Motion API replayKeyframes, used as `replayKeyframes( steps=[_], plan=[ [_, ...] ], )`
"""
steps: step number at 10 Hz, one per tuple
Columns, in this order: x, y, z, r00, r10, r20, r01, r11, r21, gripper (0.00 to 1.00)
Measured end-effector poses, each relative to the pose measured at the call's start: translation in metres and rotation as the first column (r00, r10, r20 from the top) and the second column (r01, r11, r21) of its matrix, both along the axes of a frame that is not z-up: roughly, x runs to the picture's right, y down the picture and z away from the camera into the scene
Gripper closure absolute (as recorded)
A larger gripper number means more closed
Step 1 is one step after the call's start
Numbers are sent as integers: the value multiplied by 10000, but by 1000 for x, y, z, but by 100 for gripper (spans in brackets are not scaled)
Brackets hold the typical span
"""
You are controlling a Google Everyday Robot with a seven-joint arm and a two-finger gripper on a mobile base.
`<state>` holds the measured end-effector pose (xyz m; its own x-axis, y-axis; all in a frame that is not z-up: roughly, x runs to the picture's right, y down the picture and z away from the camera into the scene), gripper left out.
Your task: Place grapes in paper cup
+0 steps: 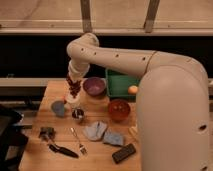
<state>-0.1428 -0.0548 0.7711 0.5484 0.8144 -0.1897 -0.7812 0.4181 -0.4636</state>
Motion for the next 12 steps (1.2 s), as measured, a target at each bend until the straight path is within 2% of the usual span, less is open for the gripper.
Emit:
replayKeyframes(
  steps=[6, 8, 12],
  plan=[
    [-7, 18, 18, 10000, 41, -47, -43, 9985, -539, 99],
    [-10, 25, 26, 9999, 96, -34, -98, 9972, -741, 85],
    [-12, 35, 37, 9999, 145, 0, -145, 9951, -973, 45]
  ],
)
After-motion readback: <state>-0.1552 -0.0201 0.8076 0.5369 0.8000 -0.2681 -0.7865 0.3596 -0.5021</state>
